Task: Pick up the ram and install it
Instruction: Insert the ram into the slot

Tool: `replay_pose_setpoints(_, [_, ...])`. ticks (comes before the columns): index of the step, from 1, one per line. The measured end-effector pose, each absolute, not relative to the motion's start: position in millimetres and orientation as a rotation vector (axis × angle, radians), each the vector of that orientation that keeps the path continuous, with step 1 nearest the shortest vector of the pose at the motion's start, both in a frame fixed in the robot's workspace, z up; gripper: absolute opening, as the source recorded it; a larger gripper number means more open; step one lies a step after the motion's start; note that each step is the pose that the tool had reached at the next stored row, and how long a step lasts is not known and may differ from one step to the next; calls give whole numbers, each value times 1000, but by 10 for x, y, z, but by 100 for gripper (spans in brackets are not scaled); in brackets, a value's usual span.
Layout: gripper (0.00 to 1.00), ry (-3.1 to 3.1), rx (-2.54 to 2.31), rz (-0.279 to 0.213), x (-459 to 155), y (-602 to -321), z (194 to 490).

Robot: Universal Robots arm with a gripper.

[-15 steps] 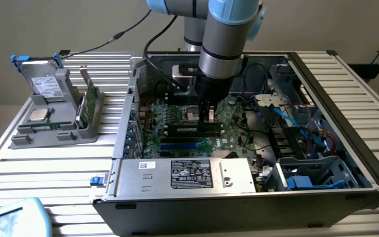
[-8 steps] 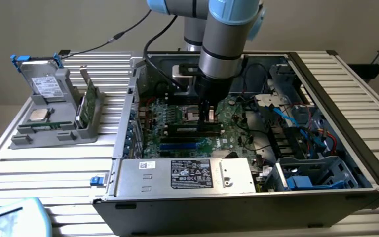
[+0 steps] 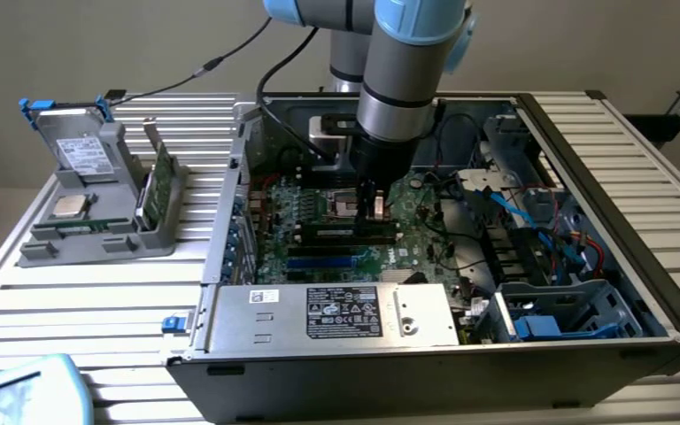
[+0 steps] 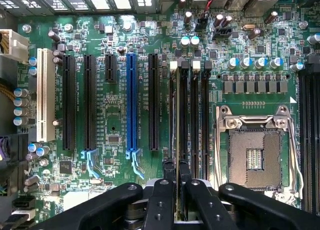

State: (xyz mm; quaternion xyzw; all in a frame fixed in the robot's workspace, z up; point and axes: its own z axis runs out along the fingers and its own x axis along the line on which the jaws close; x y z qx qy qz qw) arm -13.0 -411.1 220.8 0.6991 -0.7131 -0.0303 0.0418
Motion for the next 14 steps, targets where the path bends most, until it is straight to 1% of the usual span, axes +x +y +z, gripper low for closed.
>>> replay_pose_setpoints(14, [14,-2190,2132,-93,-133,-4107,2208])
